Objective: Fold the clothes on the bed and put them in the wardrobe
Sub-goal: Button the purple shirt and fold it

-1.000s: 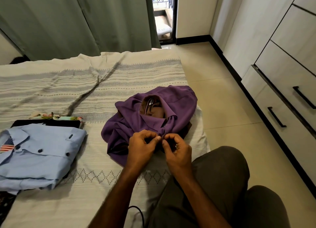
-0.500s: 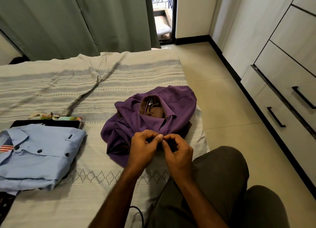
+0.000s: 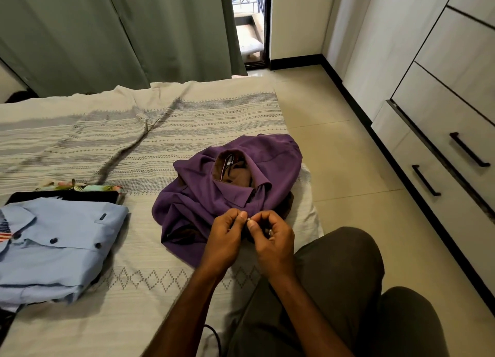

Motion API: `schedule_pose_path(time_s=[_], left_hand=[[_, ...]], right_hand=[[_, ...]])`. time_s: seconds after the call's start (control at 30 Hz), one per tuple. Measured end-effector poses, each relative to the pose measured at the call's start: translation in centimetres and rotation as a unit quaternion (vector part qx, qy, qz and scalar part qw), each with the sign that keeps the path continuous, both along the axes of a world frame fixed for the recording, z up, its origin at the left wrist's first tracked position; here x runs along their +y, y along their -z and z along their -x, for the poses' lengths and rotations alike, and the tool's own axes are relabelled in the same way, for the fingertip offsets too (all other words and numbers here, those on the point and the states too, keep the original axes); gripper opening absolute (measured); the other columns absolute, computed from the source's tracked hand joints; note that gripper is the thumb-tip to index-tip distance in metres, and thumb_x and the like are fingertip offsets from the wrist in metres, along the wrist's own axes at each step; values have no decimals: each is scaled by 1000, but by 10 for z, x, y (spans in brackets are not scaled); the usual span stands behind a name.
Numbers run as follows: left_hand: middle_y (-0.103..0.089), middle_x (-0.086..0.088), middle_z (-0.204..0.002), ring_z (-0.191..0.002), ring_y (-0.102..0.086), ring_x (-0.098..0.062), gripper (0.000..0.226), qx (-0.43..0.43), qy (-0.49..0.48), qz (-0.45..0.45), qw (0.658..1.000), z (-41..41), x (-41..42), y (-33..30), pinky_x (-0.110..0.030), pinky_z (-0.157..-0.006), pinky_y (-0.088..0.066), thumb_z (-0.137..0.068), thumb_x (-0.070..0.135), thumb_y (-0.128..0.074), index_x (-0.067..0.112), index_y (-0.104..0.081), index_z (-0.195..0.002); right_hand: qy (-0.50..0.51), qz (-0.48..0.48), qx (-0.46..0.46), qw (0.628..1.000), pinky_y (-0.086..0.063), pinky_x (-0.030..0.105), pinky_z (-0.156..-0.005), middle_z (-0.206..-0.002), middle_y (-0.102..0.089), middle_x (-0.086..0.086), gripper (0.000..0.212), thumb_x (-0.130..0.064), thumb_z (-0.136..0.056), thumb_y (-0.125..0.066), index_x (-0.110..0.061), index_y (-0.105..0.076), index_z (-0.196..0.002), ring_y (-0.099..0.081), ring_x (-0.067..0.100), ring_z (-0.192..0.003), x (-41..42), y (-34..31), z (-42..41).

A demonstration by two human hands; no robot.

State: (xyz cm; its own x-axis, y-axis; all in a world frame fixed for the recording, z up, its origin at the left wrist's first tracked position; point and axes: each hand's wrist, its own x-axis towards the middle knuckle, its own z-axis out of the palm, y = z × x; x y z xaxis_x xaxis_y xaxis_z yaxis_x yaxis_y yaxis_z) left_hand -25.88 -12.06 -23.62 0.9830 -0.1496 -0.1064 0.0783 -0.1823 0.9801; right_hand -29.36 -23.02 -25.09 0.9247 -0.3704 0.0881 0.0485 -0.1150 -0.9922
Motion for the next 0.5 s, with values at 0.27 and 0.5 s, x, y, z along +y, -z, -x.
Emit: schedule_pose_path(time_s=[0.27,0.5], left_hand=[[-35,16,-70,-61,-33,-2,24,-225,-16,-276,934,0,-11,4,-34,-63,-26,-99,35,-36,30,-34,-75],[-50,-5,-69,-62,-42,-10,24,-75,-1,-86,994,3,-11,8,-33,-59,-38,-104,10,-50,3,-54,-81]], right_hand=[[57,36,-7,998,-50,22,-56,-70,-65,-11,6,-25,-85,-66,-21,-66,-81,-62,9,-64,1,1,-2],[16,-83,8,996,-59,36,-76,-84,-71,-5,5,-27,-86,-68,-22,-69,-87,-69,17,-80,-8,6,-9]])
